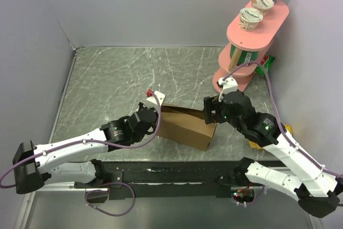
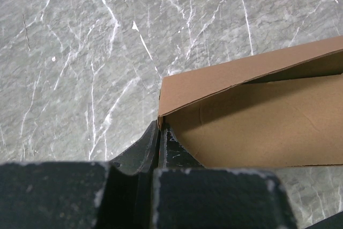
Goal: Fold the paper box
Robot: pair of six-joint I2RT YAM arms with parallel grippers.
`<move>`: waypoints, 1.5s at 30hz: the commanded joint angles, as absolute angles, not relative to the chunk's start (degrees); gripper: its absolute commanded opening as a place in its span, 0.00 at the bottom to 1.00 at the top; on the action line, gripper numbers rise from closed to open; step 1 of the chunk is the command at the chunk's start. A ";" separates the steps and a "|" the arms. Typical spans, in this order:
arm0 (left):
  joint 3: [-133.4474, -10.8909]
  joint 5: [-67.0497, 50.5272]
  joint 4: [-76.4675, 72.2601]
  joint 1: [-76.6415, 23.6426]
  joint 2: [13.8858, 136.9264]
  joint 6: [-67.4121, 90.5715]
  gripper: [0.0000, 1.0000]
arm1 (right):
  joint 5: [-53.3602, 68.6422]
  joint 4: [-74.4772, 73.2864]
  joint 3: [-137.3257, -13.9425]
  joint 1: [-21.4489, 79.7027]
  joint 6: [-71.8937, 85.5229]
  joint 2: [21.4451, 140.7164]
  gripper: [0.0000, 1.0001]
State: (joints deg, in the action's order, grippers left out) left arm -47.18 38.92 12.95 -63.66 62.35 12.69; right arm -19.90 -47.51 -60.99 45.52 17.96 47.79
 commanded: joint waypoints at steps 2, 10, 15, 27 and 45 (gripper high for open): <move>-45.70 32.70 22.15 -63.37 64.16 12.22 0.01 | -5.40 -43.85 -64.07 39.83 3.70 44.13 0.92; -46.05 31.55 21.80 -63.11 65.65 11.95 0.01 | -2.98 -52.37 -62.05 35.43 4.04 43.06 0.92; -46.14 31.20 21.88 -63.11 66.27 11.95 0.01 | -2.02 -53.26 -59.68 32.70 5.27 44.38 0.91; -46.23 30.41 22.24 -63.11 65.74 12.04 0.01 | -0.53 -53.70 -58.44 27.77 7.03 48.08 0.54; -46.32 32.69 22.24 -67.85 67.06 13.01 0.01 | 7.46 -53.43 -67.41 24.79 13.71 58.71 0.09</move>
State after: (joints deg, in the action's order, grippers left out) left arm -47.92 39.75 13.80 -65.06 63.61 11.46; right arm -0.95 -56.12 -62.37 25.98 11.09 56.47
